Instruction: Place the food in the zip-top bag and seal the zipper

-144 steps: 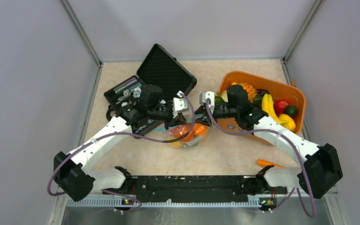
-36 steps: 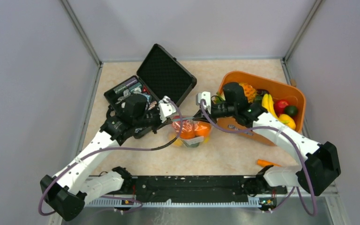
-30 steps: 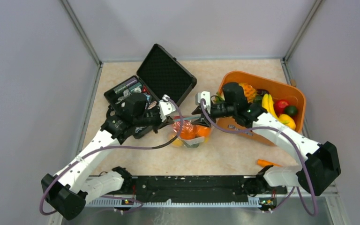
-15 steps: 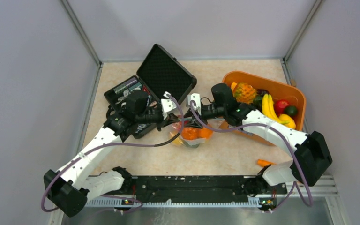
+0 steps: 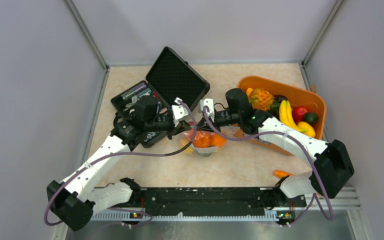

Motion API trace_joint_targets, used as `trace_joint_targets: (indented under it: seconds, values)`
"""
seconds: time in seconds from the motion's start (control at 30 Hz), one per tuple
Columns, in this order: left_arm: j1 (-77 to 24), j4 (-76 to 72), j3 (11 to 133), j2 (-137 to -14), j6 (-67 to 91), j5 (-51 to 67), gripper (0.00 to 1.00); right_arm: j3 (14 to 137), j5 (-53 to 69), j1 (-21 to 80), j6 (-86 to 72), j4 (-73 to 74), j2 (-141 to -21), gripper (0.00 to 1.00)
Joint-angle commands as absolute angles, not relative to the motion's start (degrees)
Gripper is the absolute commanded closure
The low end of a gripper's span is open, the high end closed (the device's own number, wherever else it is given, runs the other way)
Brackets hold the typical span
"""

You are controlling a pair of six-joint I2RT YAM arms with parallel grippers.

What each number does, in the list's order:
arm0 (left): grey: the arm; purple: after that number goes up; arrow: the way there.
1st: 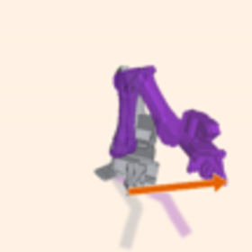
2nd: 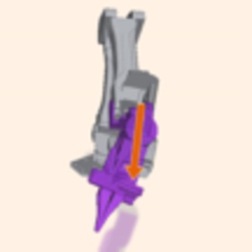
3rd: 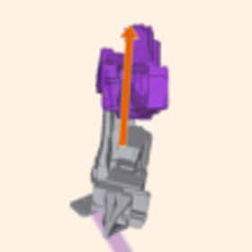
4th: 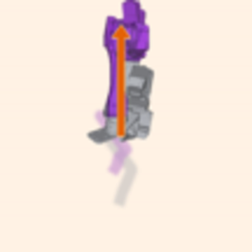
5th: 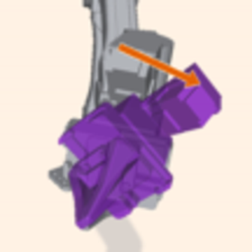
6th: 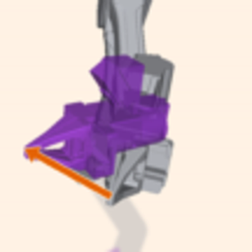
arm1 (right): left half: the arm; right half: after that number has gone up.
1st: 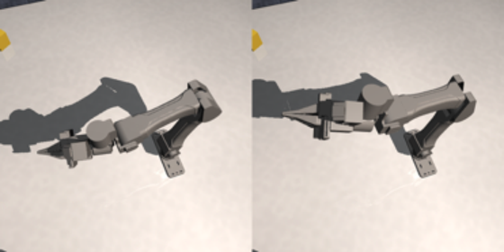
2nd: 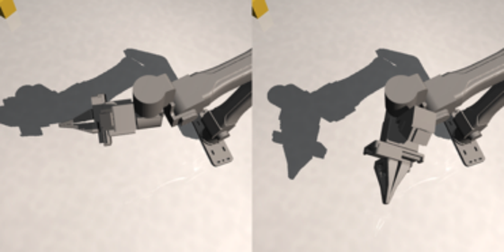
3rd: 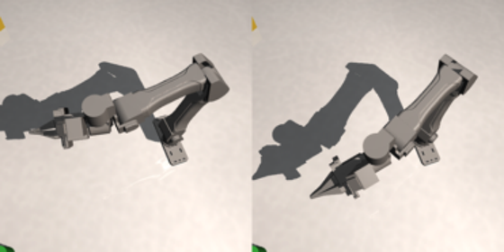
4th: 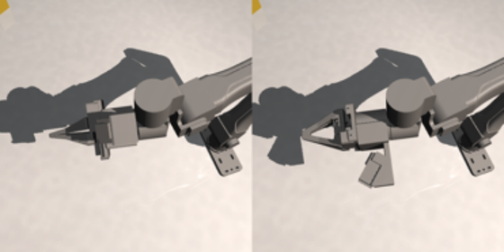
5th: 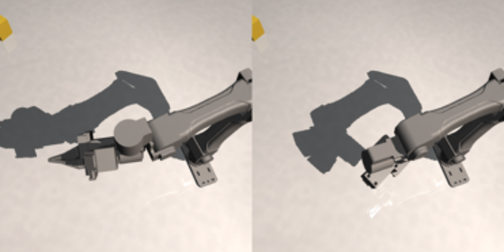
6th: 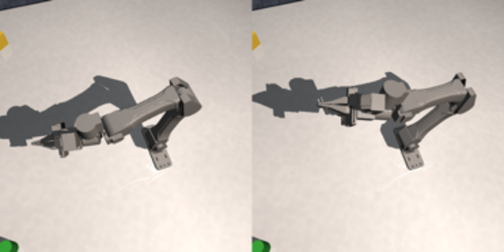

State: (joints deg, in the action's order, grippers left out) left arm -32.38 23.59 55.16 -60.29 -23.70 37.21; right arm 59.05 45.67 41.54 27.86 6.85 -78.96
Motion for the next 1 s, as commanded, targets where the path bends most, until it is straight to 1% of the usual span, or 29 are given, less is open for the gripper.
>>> trace_joint_targets:
  seconds: [0.0, 0.17, 0.33, 0.97]
  values:
    - [-32.53, 21.60, 57.05, -59.28, -24.06, 37.27, 1.00, 62.32, 45.24, 42.19, 28.79, 6.75, -78.37, 1.00]
    - [-32.48, 25.76, 57.06, -58.69, -26.19, 33.24, 1.00, 62.31, 40.69, 42.11, 30.65, 9.84, -76.89, 1.00]
    - [-32.07, 28.29, 56.05, -57.13, -27.73, 28.98, 1.00, 61.82, 40.43, 40.96, 30.84, 10.83, -76.00, 1.00]
    - [-29.56, 32.89, 55.57, -54.34, -29.64, 23.63, 1.00, 58.79, 39.91, 39.31, 29.40, 8.27, -74.22, 1.00]
